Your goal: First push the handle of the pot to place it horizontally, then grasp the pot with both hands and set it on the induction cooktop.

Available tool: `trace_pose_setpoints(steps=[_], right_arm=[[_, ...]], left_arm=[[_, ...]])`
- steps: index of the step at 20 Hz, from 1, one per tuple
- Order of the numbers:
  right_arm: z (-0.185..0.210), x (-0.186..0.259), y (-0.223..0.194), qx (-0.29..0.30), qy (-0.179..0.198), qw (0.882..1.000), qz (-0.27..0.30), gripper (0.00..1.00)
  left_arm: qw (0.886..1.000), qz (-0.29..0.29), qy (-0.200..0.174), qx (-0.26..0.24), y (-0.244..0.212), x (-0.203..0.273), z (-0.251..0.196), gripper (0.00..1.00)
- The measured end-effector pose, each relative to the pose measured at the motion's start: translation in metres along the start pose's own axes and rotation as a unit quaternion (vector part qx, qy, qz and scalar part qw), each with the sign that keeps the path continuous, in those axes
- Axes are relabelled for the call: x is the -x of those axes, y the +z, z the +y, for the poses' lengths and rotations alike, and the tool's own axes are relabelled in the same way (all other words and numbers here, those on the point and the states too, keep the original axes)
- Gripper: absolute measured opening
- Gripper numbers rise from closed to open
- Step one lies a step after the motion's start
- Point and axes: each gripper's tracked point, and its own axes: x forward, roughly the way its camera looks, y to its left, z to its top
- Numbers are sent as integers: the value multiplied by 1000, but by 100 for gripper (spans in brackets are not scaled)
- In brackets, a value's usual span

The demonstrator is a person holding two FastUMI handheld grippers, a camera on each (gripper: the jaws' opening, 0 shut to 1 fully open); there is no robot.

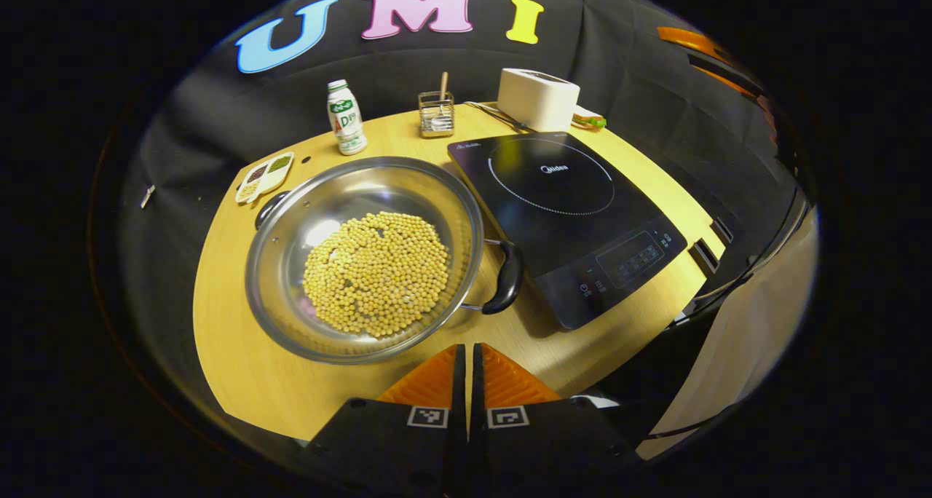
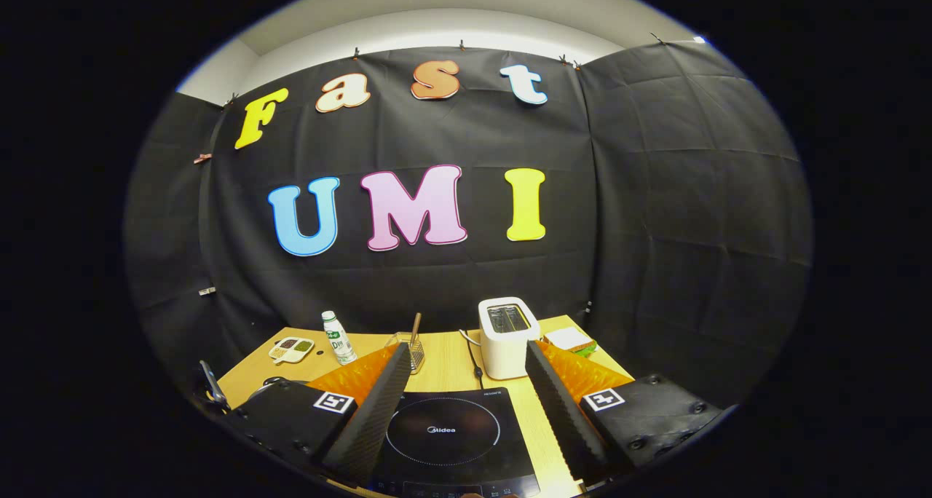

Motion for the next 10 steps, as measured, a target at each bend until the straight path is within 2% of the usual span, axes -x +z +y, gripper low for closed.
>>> trace_pose_setpoints(steps=[4, 10], right_arm=[[-15, 0, 0, 2, -16, 1000, 0, 98], [-28, 4, -2, 11, -27, 1000, 5, 96]], left_arm=[[1000, 22, 3, -5, 0, -18, -4, 5], [1000, 22, -4, 11, 14, -38, -14, 5]])
